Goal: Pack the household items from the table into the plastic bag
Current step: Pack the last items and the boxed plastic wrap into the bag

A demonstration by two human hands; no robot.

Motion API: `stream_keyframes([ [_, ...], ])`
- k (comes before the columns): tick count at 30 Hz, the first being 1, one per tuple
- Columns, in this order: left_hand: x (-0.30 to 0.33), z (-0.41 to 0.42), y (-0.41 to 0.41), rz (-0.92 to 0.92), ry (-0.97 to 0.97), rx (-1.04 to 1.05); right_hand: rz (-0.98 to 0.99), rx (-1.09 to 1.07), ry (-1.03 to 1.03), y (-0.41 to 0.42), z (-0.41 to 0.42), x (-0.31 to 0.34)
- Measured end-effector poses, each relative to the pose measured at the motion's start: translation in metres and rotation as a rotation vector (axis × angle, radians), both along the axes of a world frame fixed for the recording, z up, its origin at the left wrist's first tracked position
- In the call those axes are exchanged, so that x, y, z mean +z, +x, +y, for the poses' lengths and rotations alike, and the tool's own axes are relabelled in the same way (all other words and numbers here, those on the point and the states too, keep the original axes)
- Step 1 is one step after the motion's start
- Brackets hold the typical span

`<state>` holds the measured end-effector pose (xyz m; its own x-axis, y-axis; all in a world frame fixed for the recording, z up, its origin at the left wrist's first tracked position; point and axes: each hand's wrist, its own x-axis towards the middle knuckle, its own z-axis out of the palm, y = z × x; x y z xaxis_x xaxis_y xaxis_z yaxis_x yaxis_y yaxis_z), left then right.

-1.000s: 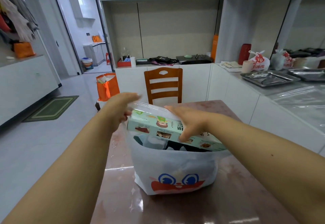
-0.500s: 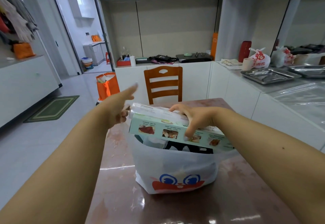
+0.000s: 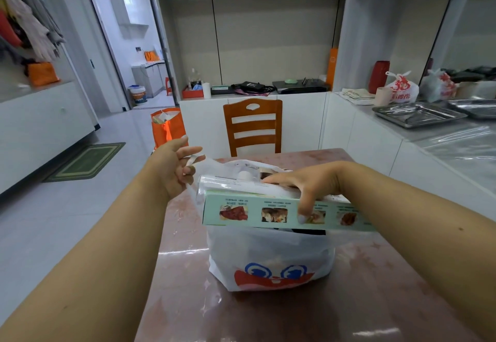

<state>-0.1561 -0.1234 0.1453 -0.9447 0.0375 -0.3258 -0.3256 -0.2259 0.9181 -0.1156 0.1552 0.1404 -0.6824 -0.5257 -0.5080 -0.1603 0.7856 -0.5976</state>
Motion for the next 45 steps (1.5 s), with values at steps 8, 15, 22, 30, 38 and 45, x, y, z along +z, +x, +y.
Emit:
stream_keyframes([
  [8,0.004,-0.003,0.002,-0.017,-0.044,-0.074,0.016,-0.09,0.031,-0.016,-0.008,0.003],
  [15,0.008,-0.007,0.003,-0.028,0.085,-0.032,-0.024,-0.055,0.005,-0.019,-0.01,-0.004],
  [22,-0.001,-0.008,-0.003,0.008,0.179,-0.016,0.115,-0.128,-0.069,-0.023,-0.013,0.0],
  [30,-0.012,-0.021,-0.01,-0.006,0.352,0.002,0.03,-0.055,-0.093,-0.006,-0.014,0.009],
  [38,0.001,-0.012,0.008,-0.033,0.255,-0.022,-0.016,-0.092,0.015,-0.01,-0.017,0.008],
  [45,0.003,-0.002,0.007,-0.02,0.133,-0.064,0.216,-0.125,0.244,-0.01,-0.022,0.006],
])
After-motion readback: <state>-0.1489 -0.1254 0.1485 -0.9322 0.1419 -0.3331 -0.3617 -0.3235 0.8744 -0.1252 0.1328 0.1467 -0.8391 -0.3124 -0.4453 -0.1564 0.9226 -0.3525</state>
